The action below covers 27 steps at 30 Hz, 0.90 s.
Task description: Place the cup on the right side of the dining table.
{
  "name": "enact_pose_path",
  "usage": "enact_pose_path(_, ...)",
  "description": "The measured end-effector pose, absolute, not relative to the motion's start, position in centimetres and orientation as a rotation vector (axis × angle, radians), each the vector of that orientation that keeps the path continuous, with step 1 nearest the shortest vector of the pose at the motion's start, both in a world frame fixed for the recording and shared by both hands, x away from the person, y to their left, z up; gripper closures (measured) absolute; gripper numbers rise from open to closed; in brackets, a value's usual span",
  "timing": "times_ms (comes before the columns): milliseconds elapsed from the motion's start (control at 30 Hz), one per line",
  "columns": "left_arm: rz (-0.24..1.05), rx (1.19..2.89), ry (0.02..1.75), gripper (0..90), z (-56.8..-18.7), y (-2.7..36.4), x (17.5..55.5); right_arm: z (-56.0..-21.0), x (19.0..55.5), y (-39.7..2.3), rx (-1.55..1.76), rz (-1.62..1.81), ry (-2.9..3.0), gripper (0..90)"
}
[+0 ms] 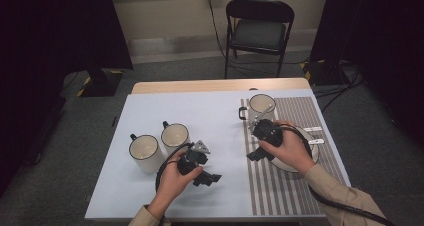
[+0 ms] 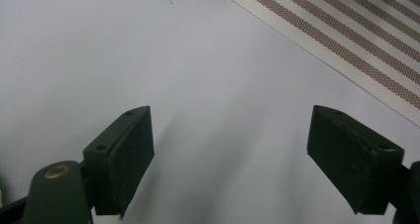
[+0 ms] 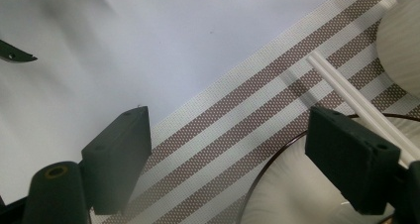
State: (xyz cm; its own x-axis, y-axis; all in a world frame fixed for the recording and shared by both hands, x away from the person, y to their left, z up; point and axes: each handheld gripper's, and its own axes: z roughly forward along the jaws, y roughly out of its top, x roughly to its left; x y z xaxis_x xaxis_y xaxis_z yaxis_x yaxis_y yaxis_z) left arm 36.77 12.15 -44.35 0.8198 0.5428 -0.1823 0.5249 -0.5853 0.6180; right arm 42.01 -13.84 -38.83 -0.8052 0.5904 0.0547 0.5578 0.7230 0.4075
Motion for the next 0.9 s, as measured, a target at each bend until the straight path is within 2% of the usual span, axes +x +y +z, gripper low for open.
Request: enact_pose_path(900,0.052,2.311,0.808,17.9,-44.37,13.08,36.40,-39.50,41.44,-13.18,0.913,0.611,2.876,17.4)
